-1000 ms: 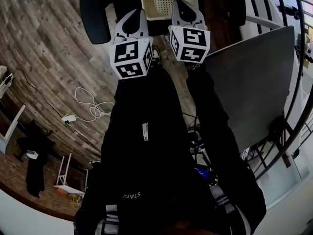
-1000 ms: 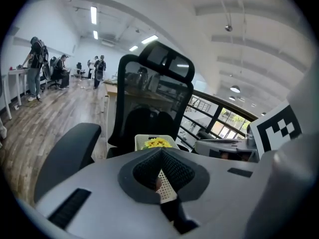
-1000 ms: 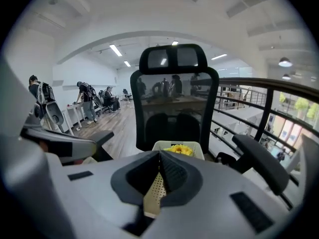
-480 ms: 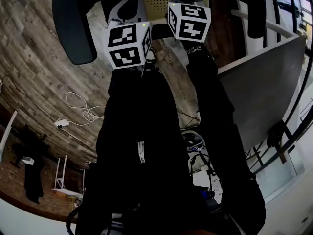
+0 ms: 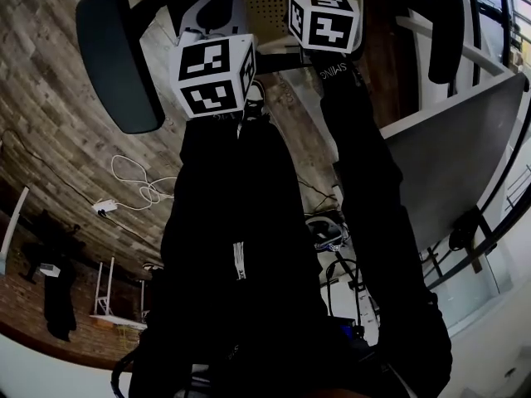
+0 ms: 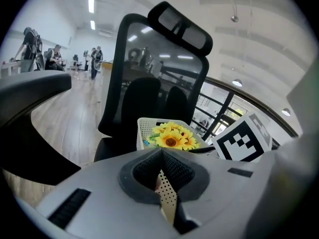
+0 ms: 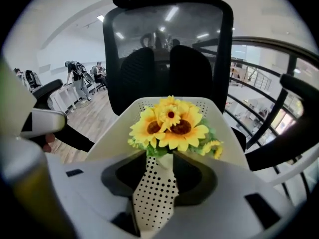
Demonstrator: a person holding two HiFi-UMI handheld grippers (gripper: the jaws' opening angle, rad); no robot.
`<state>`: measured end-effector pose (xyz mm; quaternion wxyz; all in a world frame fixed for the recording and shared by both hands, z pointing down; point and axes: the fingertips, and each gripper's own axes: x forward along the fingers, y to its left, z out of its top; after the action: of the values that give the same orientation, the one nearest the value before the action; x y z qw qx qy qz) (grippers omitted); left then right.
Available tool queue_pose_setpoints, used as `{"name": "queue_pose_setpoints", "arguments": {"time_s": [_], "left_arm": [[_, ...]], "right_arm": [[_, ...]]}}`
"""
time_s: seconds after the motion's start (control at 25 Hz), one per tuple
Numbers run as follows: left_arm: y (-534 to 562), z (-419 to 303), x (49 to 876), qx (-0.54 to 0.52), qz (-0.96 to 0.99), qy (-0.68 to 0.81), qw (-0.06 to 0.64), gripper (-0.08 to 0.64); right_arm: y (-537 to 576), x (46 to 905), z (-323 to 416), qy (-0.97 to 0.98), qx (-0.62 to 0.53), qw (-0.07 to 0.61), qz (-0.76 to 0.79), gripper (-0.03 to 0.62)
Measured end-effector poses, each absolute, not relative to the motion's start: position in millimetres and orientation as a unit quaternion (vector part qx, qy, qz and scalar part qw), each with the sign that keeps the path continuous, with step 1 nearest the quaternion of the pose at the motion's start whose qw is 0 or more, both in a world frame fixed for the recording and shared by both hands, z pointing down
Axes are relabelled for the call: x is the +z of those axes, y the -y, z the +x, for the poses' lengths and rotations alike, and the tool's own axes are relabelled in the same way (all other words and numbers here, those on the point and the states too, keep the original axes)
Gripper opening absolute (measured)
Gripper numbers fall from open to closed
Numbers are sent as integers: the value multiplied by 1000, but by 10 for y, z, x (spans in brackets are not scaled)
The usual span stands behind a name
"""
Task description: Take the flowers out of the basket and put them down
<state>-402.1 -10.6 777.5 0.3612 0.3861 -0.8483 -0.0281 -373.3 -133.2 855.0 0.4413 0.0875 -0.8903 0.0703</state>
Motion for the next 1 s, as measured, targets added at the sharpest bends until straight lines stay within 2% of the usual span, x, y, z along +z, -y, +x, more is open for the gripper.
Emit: {"name": "queue_pose_setpoints", "arguments": {"time_s": [0.08,0.16,0.2,0.72,1.0], "left_arm": [[135,-4075,7825,-26,385,849,362,0],[153,-4111,7860,-25,385,848,363,1],[158,-4121,7877,-24,384,848,364,0],[145,-4229,8139,-22,382,845,373,0],[119,-4264,8205,-20,382,846,371,1]], "right_arm": [[1353,8657,-3796,885,73,453,82,218],[1379,8750,-3840,880,73,462,82,307],[1395,8790,-3854,879,71,464,84,322],[1425,9430,-3881,853,13,518,61,449],[1583,9394,-4168,885,4,454,105,465]]}}
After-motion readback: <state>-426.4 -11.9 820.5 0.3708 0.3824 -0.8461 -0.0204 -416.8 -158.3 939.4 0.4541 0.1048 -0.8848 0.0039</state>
